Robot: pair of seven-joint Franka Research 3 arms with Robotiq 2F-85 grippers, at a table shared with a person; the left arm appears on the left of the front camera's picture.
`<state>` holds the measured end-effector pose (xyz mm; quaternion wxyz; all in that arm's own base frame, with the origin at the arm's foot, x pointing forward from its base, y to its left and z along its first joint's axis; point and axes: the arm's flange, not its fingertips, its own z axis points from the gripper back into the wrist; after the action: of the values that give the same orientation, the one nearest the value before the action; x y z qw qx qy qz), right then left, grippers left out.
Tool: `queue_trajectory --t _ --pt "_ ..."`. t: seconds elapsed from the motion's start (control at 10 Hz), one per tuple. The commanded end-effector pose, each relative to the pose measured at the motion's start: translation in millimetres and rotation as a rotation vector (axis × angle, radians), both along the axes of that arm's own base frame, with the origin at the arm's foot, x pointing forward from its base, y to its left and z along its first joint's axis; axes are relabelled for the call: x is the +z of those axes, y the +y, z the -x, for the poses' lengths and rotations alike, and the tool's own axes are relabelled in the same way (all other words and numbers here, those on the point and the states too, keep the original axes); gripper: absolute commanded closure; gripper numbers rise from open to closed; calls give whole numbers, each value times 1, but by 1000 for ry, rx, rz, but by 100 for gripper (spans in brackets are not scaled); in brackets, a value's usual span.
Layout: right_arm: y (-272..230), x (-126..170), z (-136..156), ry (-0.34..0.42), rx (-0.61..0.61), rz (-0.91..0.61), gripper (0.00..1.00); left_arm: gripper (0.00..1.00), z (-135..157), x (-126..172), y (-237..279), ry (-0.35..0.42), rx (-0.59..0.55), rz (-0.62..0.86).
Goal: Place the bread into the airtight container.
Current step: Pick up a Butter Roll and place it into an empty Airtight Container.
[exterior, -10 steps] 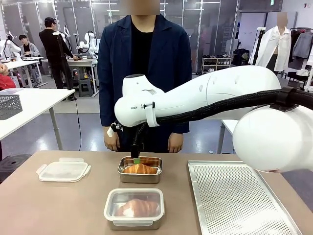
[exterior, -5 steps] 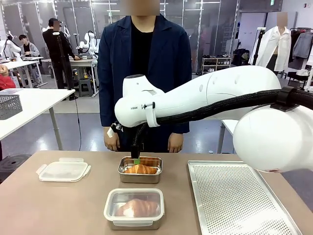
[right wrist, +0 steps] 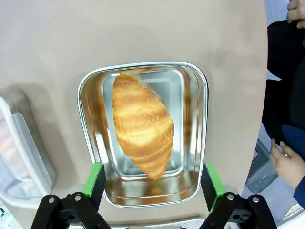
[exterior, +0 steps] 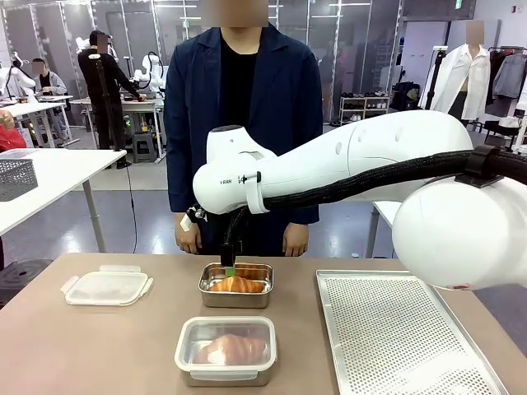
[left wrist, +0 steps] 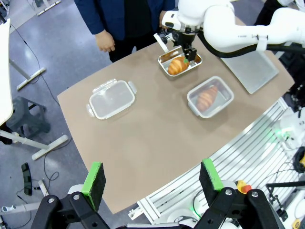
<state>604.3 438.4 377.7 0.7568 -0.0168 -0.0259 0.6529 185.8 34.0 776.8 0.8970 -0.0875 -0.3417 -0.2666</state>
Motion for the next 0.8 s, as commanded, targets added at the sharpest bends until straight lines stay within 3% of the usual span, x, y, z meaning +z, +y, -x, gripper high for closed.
queue_trajectory --t 0.0,0.3,0.7 --pt "1 1 0 -5 3 8 0 0 0 1 0 -5 -21 0" --pt "0 0 0 0 0 0 0 0 0 1 0 -5 -21 0" --pt "-81 117 21 29 -216 -91 0 0 0 1 0 -5 -21 0"
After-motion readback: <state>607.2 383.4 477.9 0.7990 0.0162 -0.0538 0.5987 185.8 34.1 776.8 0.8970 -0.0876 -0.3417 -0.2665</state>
